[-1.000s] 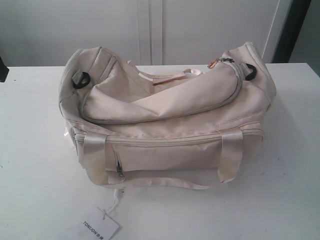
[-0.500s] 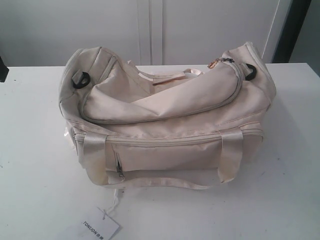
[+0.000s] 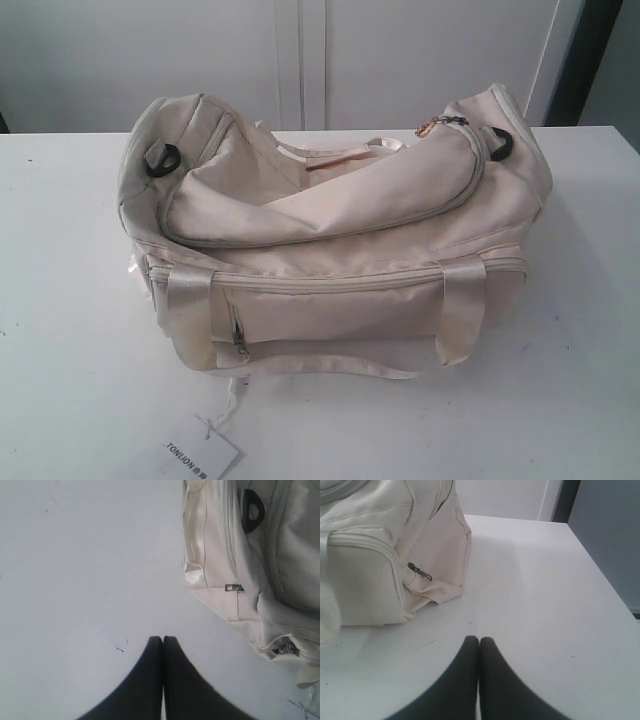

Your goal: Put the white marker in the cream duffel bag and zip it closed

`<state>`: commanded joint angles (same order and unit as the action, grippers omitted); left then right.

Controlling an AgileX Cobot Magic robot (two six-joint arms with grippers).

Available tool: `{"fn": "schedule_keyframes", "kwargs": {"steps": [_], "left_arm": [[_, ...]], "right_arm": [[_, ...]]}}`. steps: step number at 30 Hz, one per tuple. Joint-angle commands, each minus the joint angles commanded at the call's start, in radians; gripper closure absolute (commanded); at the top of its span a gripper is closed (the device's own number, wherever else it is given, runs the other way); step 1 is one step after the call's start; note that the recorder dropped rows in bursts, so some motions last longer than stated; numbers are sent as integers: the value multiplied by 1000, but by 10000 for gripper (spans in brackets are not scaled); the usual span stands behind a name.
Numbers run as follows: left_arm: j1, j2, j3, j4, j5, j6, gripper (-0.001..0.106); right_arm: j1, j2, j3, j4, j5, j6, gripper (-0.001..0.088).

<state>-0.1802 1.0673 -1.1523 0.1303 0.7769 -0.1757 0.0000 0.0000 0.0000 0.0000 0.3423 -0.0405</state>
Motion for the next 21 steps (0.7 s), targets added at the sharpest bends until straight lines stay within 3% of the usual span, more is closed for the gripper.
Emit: {"fn": "schedule_keyframes", "kwargs": {"steps": [5,21], "left_arm": [[10,-47,57,6,-27,-3,1053],[138,-308,337,-3,-122,-11,1053]], "right_arm": [[0,0,0,0,0,0,868],[0,0,0,0,0,0,868]]}}
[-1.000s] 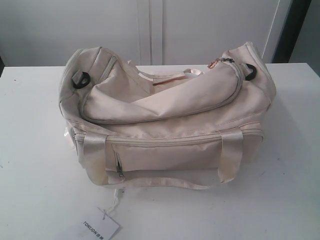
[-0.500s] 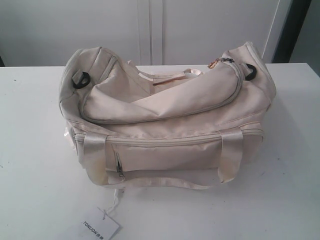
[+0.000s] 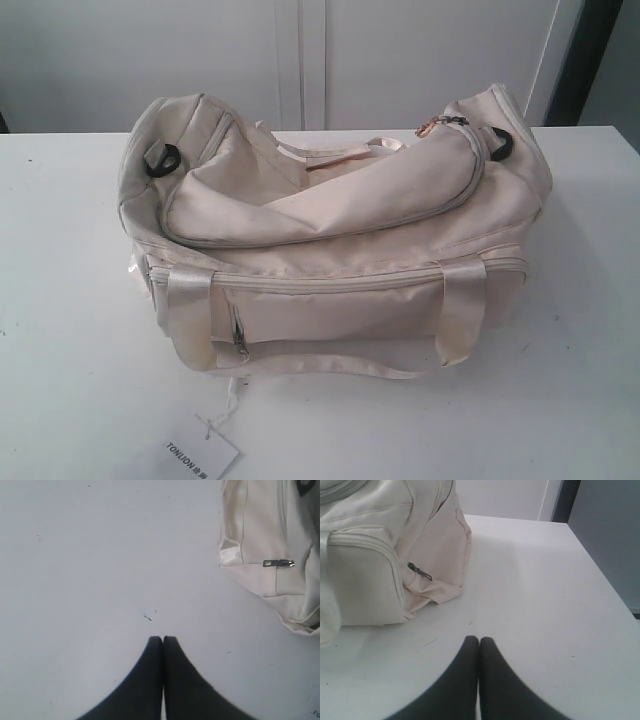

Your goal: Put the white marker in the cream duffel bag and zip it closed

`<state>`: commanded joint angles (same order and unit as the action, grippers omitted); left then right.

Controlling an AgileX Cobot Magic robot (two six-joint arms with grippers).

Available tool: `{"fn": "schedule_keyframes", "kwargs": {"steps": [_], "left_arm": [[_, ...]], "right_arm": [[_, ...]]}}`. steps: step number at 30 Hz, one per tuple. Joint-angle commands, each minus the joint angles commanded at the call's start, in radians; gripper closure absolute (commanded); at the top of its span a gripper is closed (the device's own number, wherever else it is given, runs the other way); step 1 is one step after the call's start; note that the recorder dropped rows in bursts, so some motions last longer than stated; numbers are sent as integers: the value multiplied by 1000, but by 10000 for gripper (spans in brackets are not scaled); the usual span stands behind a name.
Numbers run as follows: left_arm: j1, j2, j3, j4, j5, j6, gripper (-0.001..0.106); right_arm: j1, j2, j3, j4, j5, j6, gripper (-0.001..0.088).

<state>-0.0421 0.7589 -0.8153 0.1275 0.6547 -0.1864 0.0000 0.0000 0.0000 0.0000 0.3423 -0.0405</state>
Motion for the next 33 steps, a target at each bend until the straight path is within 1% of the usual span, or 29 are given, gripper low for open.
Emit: {"fn": "schedule_keyframes", "kwargs": {"steps": [6,7,11,13,18,20,23,28,29,30,33], "left_arm": [[19,-123,135,-7,-37,0,1053],[19,-163,180,-7,-64,0,1053],[19,-253,259,-7,-61,0,1053],[19,-282,281,-7,-61,0,1053],[19,-295,283,-7,-58,0,1053],[19,-325,289,-8,-58,0,1053],[19,-400,336,-8,-62,0,1053],[19,-499,445,-8,-68,0,1053],[19,-513,461,-8,-91,0,1053],[19,-531,496,-8,-146,0,1053],[19,-569,558,-11,-247,0,1053]], "right_arm": [[0,0,0,0,0,0,868],[0,0,0,0,0,0,868],[0,0,0,0,0,0,868],[0,0,0,0,0,0,868],[0,0,0,0,0,0,868],[0,0,0,0,0,0,868],[0,0,0,0,0,0,868],[0,0,0,0,0,0,868],[0,0,0,0,0,0,868],[0,0,0,0,0,0,868],[0,0,0,0,0,0,868]]}}
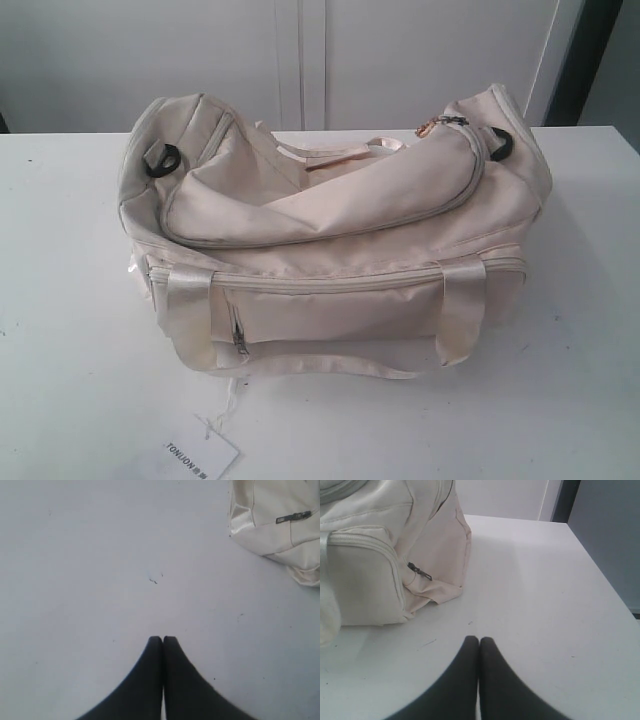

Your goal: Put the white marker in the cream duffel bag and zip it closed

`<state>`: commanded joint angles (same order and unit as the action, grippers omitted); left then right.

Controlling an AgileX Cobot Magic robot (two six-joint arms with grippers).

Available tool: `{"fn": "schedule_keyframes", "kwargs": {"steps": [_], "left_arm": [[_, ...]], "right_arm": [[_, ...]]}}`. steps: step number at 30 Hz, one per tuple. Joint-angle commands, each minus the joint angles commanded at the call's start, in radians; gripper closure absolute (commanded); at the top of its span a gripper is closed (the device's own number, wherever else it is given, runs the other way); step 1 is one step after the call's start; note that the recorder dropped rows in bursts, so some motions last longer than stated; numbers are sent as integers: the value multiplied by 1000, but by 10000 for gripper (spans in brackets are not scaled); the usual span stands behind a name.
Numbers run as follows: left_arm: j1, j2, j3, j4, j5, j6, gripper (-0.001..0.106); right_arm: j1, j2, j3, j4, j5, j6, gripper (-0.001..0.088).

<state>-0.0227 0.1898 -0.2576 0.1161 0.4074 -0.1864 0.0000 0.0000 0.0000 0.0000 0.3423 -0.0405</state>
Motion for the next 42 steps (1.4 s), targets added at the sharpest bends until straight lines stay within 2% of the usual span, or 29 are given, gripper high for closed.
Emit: {"fn": "schedule_keyframes", "kwargs": {"steps": [4,11,16,32,37,42], "left_arm": [[0,-55,82,0,-79,2,1053],[0,-185,196,4,-104,2,1053],[0,-190,257,4,-105,2,1053],[0,-190,258,-11,-103,8,1053],[0,-190,258,-136,-152,163,1053],[0,-190,258,-137,-152,165,1053]], "right_arm": [[0,0,0,0,0,0,868],[0,0,0,0,0,0,868],[0,0,0,0,0,0,868],[0,0,0,0,0,0,868],[0,0,0,0,0,0,868],[0,0,0,0,0,0,868]]}}
